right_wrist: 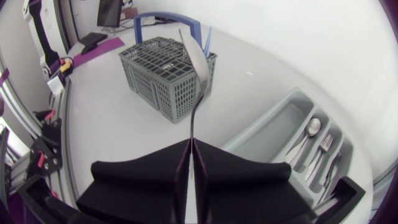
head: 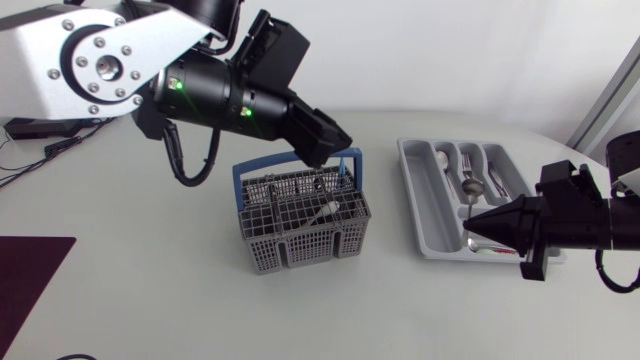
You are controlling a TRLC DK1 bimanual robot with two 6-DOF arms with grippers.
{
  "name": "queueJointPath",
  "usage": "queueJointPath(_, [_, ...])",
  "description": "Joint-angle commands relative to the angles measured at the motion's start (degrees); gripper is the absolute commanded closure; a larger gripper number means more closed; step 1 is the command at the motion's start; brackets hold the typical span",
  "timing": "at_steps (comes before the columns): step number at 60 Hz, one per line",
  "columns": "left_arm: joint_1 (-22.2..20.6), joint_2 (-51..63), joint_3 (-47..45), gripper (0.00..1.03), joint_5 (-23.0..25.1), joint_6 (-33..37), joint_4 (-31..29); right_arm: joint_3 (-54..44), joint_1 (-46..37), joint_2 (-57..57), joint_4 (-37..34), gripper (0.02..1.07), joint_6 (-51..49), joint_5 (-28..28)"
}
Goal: Unload the cutlery basket into the drawer organizer.
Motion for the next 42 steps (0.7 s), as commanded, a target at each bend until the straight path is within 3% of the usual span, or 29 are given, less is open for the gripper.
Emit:
queueJointPath(1, [1.0, -1.3, -0.2, 0.06, -1.1, 6.3, -2.9, 1.6, -1.6, 2.4, -0.4, 1.01, -8.9, 2.3])
queueJointPath(4, [1.2, -1.0, -0.6, 0.06, -3.8, 8.9, -4.9, 2.1, -2.1, 4.0, -0.1, 1.01, -11.8, 4.5])
queueJointPath(15, [4.3, 1.4, 0.2, 0.06, -5.6, 15.1, -12.6, 2.8, -5.9, 9.9, 3.9, 1.01, -25.4, 14.1])
queueJointPath(23, [4.3, 3.4, 1.1, 0.06, -8.5, 19.6, -18.2, 2.9, -9.0, 13.7, 6.2, 1.01, -34.6, 20.5])
queueJointPath(31, [4.1, 3.4, 1.2, 0.06, -10.8, 22.9, -20.7, -0.9, -9.3, 17.2, 18.9, 1.01, -38.9, 29.0])
queueJointPath(42, [3.4, 2.6, 0.7, 0.07, -10.9, 24.7, -22.7, -4.6, -9.1, 22.5, 29.7, 1.01, -42.6, 35.0])
